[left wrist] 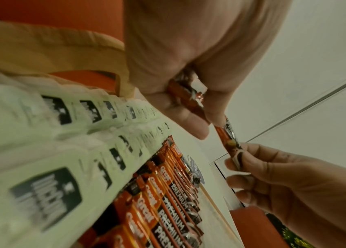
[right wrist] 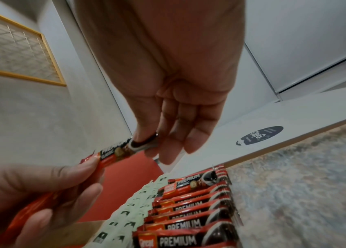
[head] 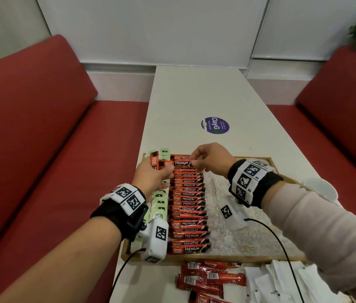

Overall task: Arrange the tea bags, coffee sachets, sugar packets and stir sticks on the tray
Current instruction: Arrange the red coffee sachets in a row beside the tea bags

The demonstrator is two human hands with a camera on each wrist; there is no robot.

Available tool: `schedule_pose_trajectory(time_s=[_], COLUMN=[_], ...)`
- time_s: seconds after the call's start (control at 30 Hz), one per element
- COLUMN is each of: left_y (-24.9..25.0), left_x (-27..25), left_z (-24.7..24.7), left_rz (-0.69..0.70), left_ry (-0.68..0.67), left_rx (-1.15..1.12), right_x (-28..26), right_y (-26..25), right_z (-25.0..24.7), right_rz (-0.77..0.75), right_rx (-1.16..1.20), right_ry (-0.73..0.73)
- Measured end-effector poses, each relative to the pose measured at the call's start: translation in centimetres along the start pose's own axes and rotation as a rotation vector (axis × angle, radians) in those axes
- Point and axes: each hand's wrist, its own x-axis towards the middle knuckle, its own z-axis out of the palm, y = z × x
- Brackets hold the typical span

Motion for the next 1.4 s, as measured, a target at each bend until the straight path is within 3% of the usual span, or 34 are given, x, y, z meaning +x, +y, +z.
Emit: schedule_pose_trajectory(time_s=[0.33, 0.9, 1.17, 1.3, 1.4], left_y=[-0.6, -0.4, -0.3, 0.0, 0.0], left_x=[0.7, 0.6, 0.7, 0.5, 0.2], left_z=[-0.2, -0.1, -0.1, 0.2, 0.6], left_rz=[-0.038, -0.07, -0.194, -0.142, -0.064], left_ry=[0.095, 0.103, 0.146, 0.119, 0.096], left_rx=[0.007, -0.019, -0.176, -0.186, -0.094], right_x=[1.4, 2.9, 2.6, 1.9, 1.1], right_y=[2.9, 3.6, 3.2, 2.1, 0.9], right_z=[0.1, 1.3, 1.4, 1.8, 2.3], right_rz=[0.198, 0.226, 0.169, 0.056, -0.015], right_rx=[-0.107, -0.256, -0.266, -0.189, -0.122], right_ry=[0.164, 0.145, 0.227, 0.226, 0.124])
